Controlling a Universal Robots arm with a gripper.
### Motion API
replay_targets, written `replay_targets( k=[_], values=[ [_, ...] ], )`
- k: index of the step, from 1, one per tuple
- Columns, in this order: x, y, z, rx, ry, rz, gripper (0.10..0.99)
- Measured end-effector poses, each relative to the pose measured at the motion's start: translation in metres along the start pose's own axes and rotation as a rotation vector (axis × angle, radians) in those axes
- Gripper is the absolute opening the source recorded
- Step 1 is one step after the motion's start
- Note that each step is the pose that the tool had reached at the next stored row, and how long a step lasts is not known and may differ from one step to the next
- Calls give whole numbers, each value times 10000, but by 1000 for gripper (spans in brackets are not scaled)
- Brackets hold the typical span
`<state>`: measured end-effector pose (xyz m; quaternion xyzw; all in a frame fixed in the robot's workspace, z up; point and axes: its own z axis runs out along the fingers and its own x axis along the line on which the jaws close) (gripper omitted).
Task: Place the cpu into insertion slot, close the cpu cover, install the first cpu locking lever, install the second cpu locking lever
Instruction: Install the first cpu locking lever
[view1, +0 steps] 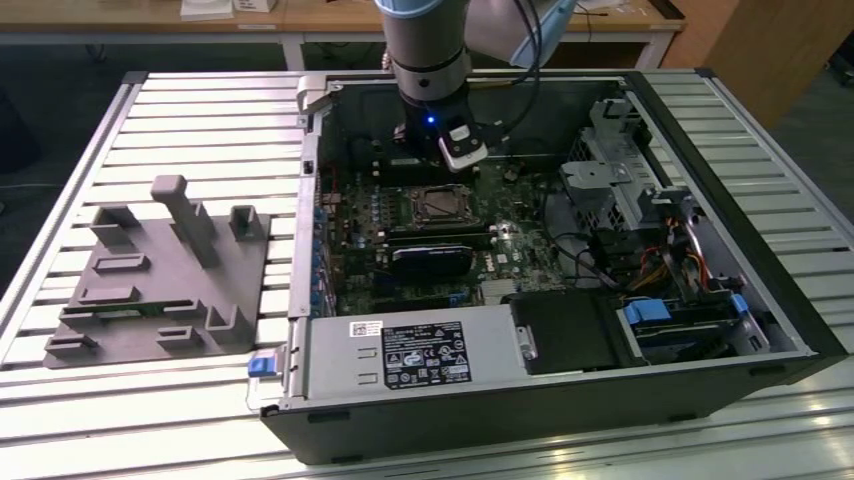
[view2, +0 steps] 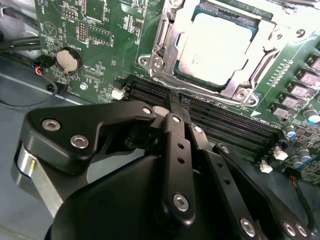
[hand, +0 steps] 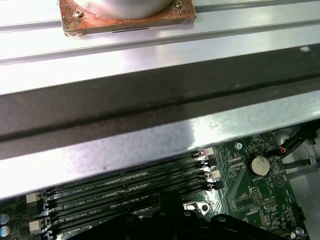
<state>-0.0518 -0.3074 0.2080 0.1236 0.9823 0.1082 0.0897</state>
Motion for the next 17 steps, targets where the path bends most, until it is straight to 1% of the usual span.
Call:
replay_targets(
  k=[1, 2, 4, 6, 9, 11, 13, 15, 17],
  values=[
    [0, 0, 1, 8, -2, -1, 106],
    [1, 0, 1, 45, -7, -7, 106],
    [1, -2, 7, 195, -24, -35, 106],
    [-1, -2, 11, 371, -21, -62, 106],
    [-5, -2, 15, 672, -8, -108, 106],
    [-9, -1, 17, 887, 18, -137, 106],
    [-14, 0, 19, 1108, 63, -160, 106],
    [-20, 1, 20, 1316, 125, -181, 106],
    [-29, -3, 23, 1469, 192, -192, 106]
  ],
)
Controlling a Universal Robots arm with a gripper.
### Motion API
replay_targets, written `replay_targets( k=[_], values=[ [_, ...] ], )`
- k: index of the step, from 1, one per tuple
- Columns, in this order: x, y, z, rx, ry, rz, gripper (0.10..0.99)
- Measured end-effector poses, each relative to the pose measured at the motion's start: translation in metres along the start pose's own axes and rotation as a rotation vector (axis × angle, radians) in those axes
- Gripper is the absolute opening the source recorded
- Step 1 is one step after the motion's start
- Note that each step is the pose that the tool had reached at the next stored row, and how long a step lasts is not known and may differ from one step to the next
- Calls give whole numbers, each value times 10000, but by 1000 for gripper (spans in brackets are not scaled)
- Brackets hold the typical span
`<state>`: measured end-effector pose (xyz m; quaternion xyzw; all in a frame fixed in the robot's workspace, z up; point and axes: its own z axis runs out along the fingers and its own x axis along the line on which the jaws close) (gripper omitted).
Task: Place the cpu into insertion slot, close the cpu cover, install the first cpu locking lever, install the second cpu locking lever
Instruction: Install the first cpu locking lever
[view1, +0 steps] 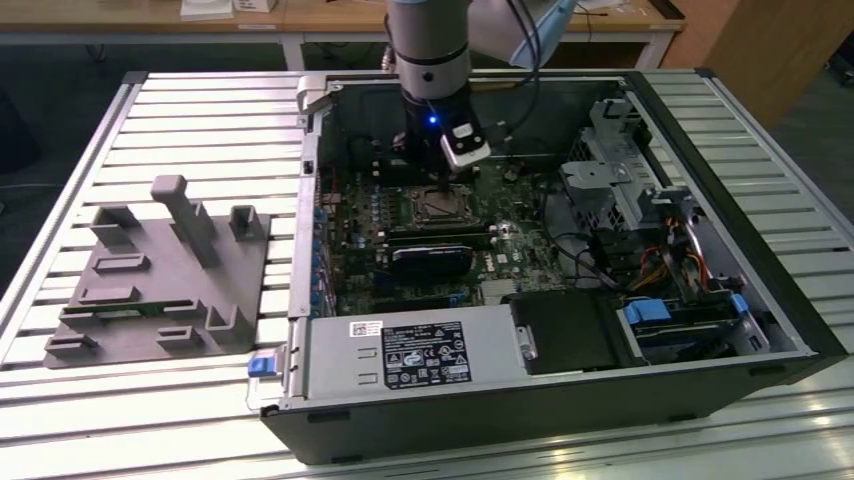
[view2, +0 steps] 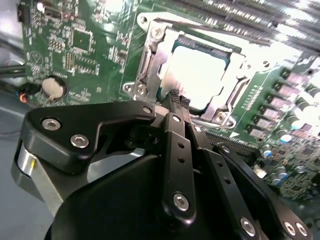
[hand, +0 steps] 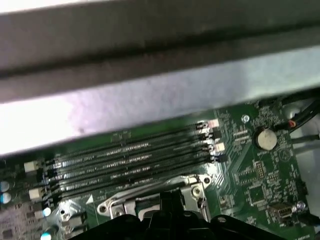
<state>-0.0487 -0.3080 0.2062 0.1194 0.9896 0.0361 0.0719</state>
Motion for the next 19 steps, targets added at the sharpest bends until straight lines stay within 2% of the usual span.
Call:
replay_targets(
  k=[4, 10, 13, 19],
  values=[
    [-22, -41, 5, 203, 151, -14, 106],
    [-50, -119, 17, 386, 309, -25, 106],
    [-56, -143, 18, 430, 307, -31, 106],
    [-56, -145, 17, 432, 307, -31, 106]
  ],
)
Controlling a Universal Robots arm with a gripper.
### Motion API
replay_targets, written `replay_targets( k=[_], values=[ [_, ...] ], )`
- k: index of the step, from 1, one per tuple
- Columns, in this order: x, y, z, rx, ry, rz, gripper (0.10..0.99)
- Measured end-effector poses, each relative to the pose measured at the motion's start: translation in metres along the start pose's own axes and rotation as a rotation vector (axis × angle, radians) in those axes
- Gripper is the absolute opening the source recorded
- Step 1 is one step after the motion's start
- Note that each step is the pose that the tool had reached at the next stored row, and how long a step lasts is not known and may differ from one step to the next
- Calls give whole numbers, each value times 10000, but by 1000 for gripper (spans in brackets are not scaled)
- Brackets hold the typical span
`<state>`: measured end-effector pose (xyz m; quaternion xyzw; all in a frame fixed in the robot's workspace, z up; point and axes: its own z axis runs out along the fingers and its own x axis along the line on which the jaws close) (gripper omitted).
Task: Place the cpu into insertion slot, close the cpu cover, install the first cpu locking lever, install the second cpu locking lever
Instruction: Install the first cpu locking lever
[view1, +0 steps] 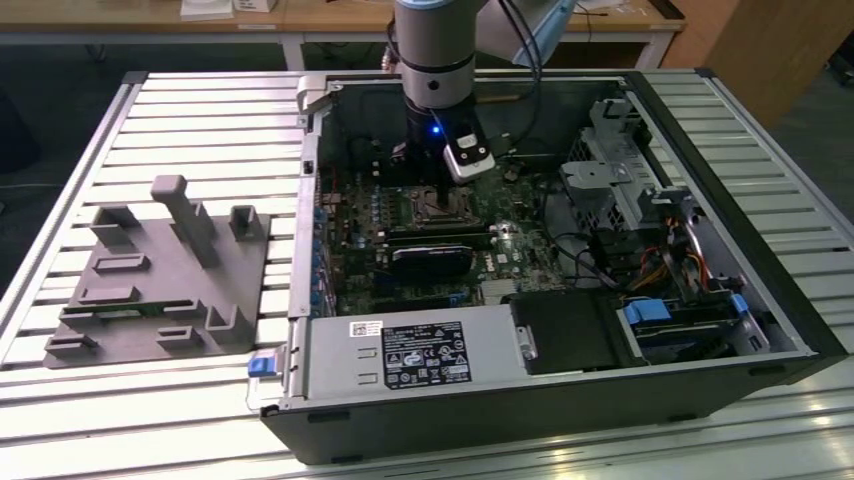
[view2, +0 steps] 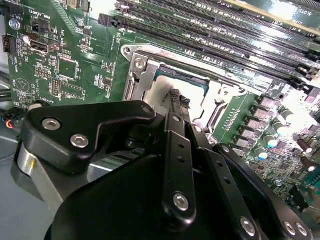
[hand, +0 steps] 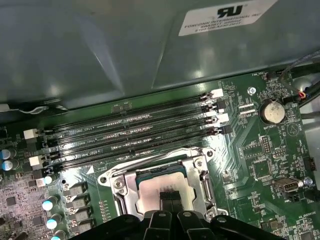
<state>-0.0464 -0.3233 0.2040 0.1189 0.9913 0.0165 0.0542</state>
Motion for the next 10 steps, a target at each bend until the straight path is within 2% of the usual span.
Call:
replay_targets(
  k=[3, 10],
  values=[
    [-3, 1, -29, 3, 0, 0, 106],
    [-18, 8, -169, 5, -1, 0, 106]
  ],
)
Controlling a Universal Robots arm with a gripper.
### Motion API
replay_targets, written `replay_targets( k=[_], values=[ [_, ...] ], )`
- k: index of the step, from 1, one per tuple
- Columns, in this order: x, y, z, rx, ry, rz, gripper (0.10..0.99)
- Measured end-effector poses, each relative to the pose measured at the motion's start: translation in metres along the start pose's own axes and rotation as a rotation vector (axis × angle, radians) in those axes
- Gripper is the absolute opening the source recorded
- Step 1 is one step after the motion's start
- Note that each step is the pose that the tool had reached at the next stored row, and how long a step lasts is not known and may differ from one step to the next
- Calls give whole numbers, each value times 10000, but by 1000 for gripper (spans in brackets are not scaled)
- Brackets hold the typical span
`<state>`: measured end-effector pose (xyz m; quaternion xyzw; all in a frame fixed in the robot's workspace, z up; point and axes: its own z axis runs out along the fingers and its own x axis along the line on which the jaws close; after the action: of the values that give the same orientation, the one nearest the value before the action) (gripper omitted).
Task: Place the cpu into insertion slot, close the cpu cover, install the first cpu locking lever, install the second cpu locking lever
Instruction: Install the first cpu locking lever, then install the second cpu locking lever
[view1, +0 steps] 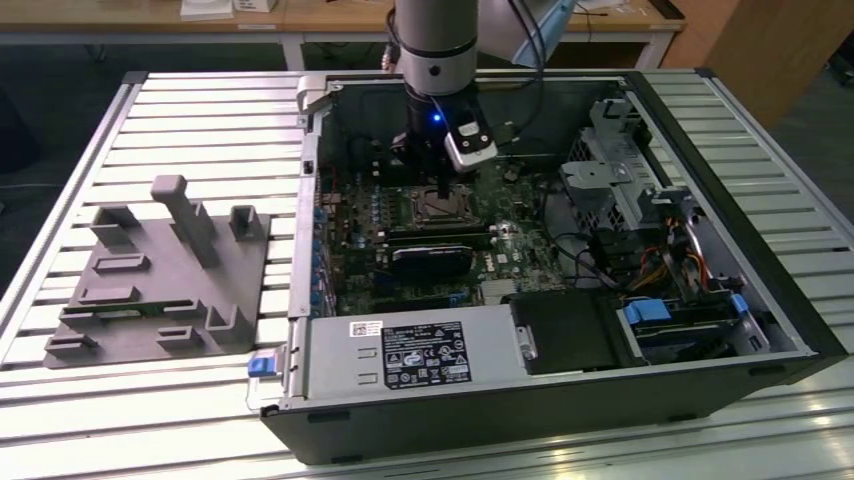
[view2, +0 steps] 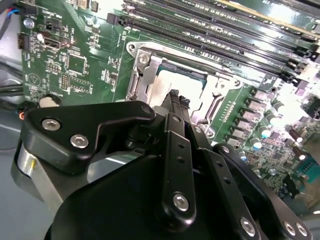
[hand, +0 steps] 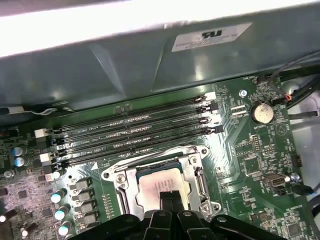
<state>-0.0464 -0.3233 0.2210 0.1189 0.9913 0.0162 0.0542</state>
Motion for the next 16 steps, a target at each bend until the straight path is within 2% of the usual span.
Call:
replay_targets(
  k=[16],
  values=[
    [-11, -22, -35, 20, -5, -3, 106]
  ],
)
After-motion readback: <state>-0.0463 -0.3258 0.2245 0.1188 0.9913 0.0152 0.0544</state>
